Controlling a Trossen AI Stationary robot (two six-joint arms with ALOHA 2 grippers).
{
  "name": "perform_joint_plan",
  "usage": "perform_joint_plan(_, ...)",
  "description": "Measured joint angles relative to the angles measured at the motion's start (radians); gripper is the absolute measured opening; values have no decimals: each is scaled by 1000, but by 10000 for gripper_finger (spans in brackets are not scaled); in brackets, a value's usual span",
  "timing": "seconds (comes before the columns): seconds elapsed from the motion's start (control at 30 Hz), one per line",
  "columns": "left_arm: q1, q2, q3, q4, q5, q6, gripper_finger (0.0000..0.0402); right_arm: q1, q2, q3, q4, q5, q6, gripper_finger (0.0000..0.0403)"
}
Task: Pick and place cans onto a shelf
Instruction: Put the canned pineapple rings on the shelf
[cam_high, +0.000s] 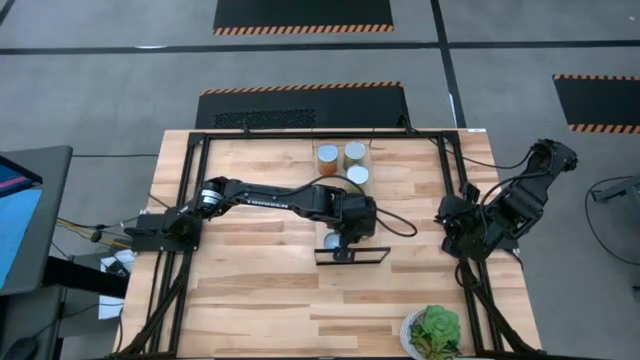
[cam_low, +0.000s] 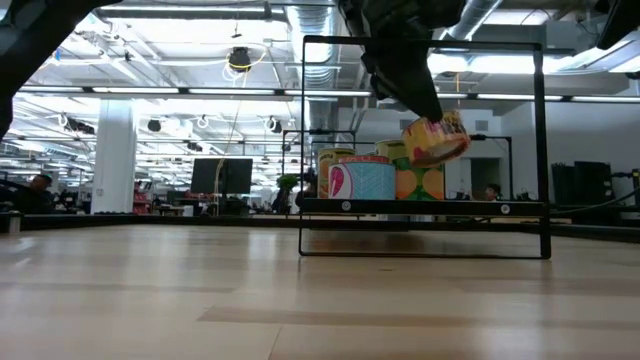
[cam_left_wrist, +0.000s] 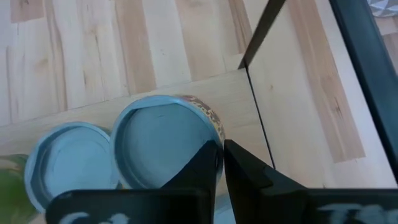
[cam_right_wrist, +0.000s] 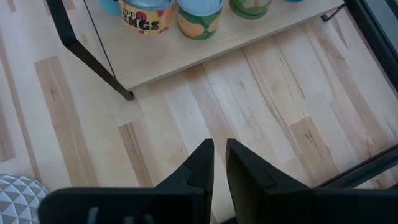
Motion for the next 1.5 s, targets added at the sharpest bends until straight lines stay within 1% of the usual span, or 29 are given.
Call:
perform_joint_plan(0.1, 0, 0, 0, -14, 2, 0, 29, 0, 0, 0, 0, 0, 0, 66)
perform_joint_plan(0.3, 0, 0, 0, -1, -4, 0, 71, 0, 0, 0, -1, 0, 0, 66)
perform_joint_plan(0.43, 0, -3, 0, 0, -49, -2, 87, 0, 0, 0, -1, 0, -1, 66)
perform_joint_plan(0.57, 3, -18, 1, -15, -107, 12, 91, 0, 0, 0, -1, 0, 0, 66)
perform_joint_plan(0.63, 5, -32, 25, -71, -149, 17, 91, 0, 0, 0, -1, -1, 0, 66)
perform_joint_plan(0.7, 6, -46, 86, -139, -203, 14, 91, 0, 0, 0, -2, 0, 0, 66)
perform_joint_plan(0.83, 1, -68, 247, -397, -260, -9, 91, 0, 0, 0, -1, 5, -1, 66)
perform_joint_plan(0.87, 1, -87, 244, -448, -263, -19, 91, 0, 0, 0, 1, 18, -2, 66)
perform_joint_plan(0.97, 1, -171, 174, -607, -271, -68, 91, -1, 0, 0, 16, 78, -5, 66)
perform_joint_plan(1.03, 1, -223, 124, -694, -309, -170, 91, -11, 0, 0, 52, 122, -41, 66)
perform_joint_plan(1.07, 1, -256, 84, -674, -330, -214, 91, -20, 1, 0, 77, 143, -75, 66)
perform_joint_plan(1.1, 0, -295, 33, -656, -330, -248, 91, -30, 1, 0, 112, 166, -118, 66)
perform_joint_plan(1.2, -22, -402, -106, -664, -293, -329, 91, -59, 1, 0, 274, 216, -326, 66)
perform_joint_plan(1.27, -51, -472, -216, -675, -310, -413, 91, -77, 2, 0, 426, 214, -519, 66)
perform_joint_plan(1.37, -104, -576, -393, -631, -365, -523, 91, -90, 19, 1, 638, 189, -771, 66)
perform_joint_plan(1.43, -147, -643, -507, -594, -376, -601, 91, -91, 42, 1, 760, 141, -865, 66)
perform_joint_plan(1.5, -193, -698, -614, -515, -394, -652, 91, -86, 81, 1, 870, 111, -912, 66)
